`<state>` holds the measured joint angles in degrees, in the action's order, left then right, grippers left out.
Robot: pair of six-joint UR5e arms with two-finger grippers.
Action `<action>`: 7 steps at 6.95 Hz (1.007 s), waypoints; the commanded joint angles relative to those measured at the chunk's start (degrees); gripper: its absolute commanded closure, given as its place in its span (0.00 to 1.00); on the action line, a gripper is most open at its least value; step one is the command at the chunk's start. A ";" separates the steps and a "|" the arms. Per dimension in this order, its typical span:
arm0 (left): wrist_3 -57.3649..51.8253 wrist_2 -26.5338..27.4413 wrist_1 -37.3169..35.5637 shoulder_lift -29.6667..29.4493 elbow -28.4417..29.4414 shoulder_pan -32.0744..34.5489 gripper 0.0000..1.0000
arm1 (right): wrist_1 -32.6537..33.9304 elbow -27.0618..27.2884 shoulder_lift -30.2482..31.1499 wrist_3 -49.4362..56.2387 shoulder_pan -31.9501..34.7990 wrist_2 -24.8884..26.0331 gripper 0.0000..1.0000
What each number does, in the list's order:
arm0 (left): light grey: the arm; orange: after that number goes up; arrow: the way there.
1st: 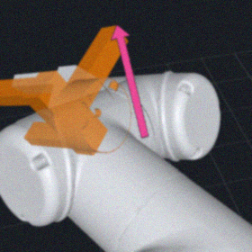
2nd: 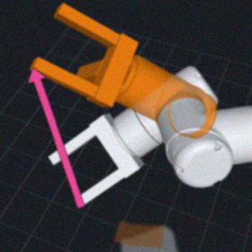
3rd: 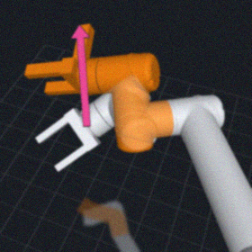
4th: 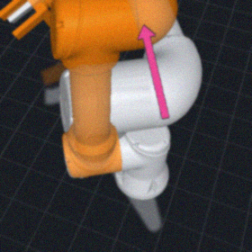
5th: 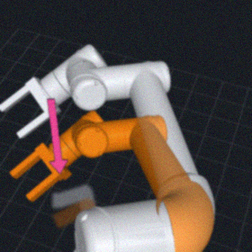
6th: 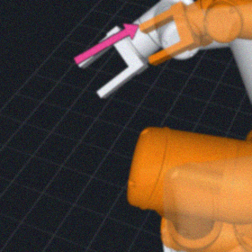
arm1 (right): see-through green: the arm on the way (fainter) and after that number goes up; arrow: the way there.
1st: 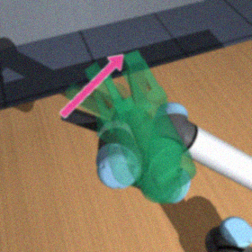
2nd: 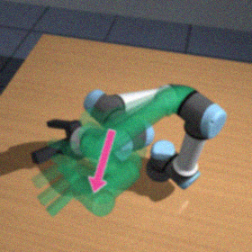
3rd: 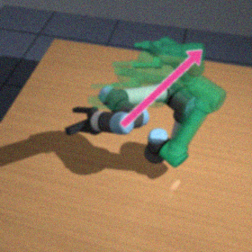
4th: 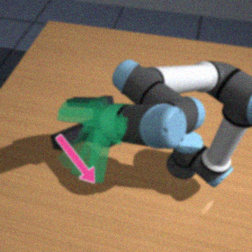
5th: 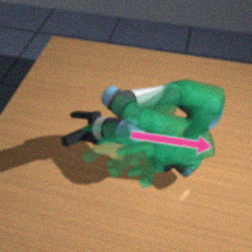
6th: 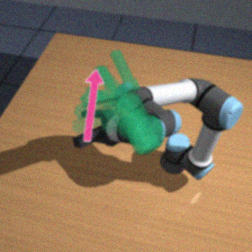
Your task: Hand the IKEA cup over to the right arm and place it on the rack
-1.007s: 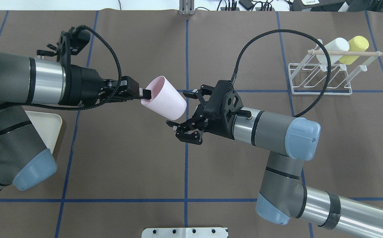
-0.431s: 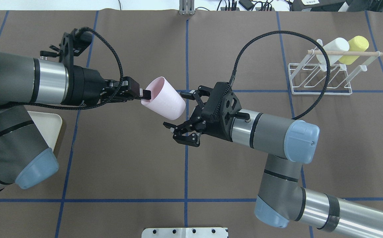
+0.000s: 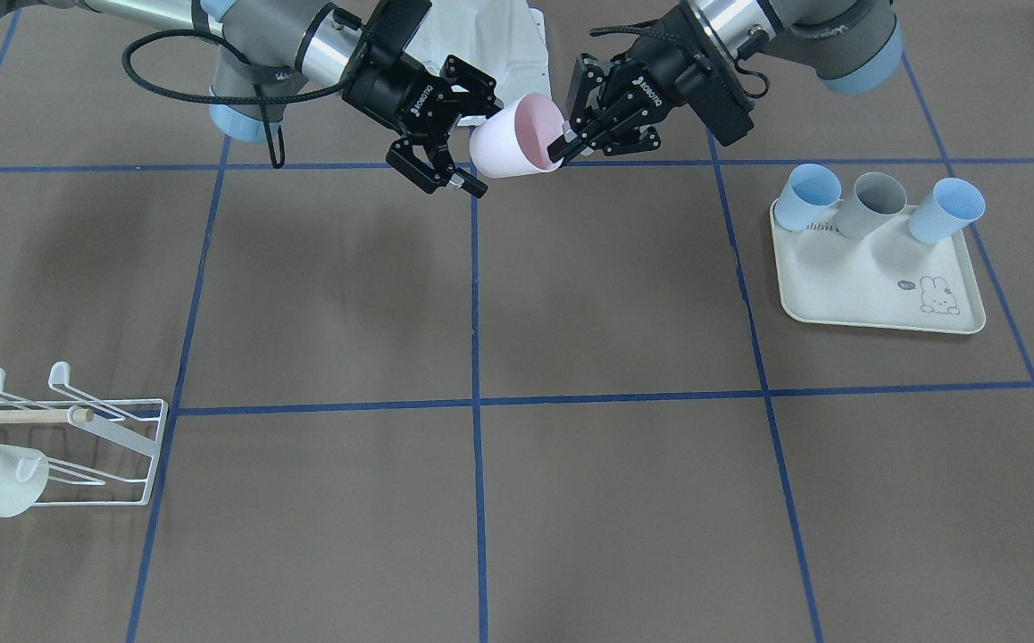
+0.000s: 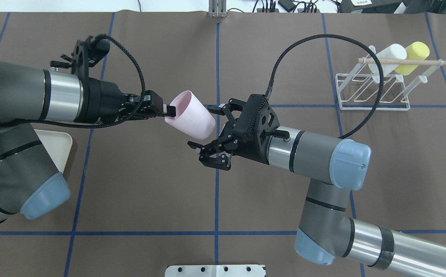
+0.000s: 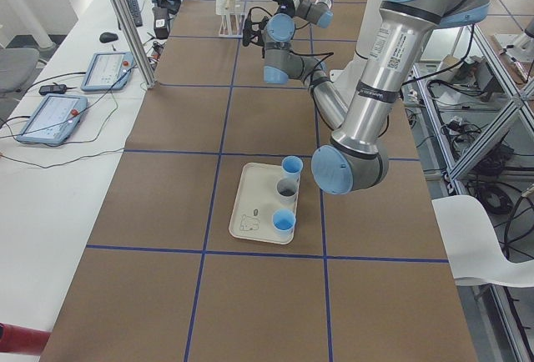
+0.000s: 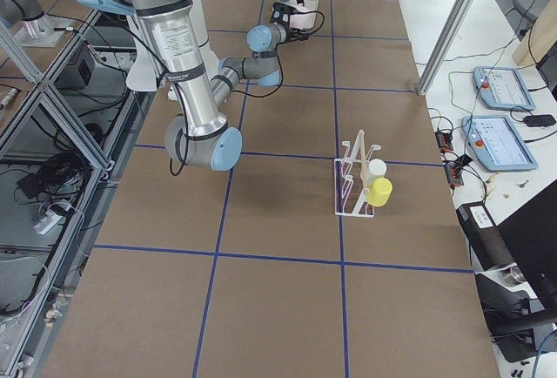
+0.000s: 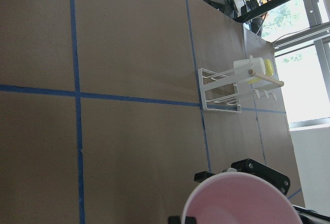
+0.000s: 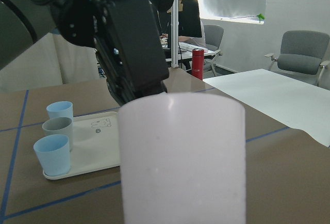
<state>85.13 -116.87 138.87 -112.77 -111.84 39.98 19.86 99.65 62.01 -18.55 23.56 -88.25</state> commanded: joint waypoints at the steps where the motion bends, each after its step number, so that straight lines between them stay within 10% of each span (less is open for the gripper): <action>1: 0.04 1.99 0.00 -0.08 0.05 -1.56 1.00 | 0.00 0.01 -0.05 0.00 0.00 0.00 0.01; 4: 0.04 2.00 0.09 0.00 -0.04 -1.57 1.00 | 0.00 0.54 -0.05 0.00 0.09 0.00 0.08; 7: 0.04 1.91 0.09 0.00 -0.04 -1.57 0.99 | 0.00 0.89 0.21 0.00 0.52 0.09 0.46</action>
<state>85.17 -114.88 138.95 -112.77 -111.88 38.42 19.87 100.47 62.13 -18.54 23.94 -88.23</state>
